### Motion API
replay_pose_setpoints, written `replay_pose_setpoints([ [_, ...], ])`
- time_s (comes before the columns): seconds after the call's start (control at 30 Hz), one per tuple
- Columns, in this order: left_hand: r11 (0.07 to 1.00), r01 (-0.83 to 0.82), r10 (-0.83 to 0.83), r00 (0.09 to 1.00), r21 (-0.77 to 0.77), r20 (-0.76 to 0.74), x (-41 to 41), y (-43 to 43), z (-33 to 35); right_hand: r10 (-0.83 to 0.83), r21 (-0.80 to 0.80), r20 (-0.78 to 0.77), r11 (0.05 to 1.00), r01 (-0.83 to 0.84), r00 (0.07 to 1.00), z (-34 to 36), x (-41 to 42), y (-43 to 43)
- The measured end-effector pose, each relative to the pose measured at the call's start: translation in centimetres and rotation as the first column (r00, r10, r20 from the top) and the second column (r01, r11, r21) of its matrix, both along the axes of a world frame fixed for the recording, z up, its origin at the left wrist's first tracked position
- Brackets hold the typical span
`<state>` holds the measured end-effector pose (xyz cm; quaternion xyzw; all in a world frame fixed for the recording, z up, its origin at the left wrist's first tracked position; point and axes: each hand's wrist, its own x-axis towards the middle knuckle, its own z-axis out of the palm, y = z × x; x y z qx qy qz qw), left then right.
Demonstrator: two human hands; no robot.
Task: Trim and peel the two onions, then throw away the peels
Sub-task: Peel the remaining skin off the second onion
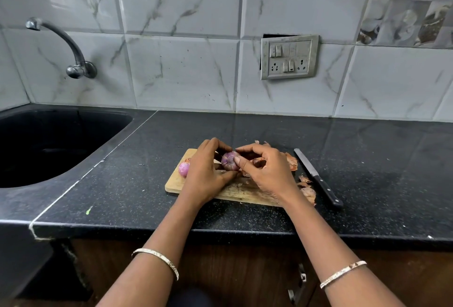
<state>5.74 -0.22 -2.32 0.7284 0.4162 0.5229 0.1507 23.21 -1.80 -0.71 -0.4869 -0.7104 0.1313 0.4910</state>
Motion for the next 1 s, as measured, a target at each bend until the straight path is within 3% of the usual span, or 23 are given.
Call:
replay_pose_setpoints([
  [0.57,0.995,0.055,-0.053,0.998,-0.077,0.032,0.02,-0.4,0.15,0.044,-0.1,-0.116,0.993,-0.056,0.992,-0.09,0.25,-0.13],
  [1.0,0.961,0.181,-0.156,0.979,-0.207,0.132,-0.12,0.15,-0.19,0.124,-0.139,-0.35,0.973,-0.182,0.928,-0.4,0.56,0.19],
])
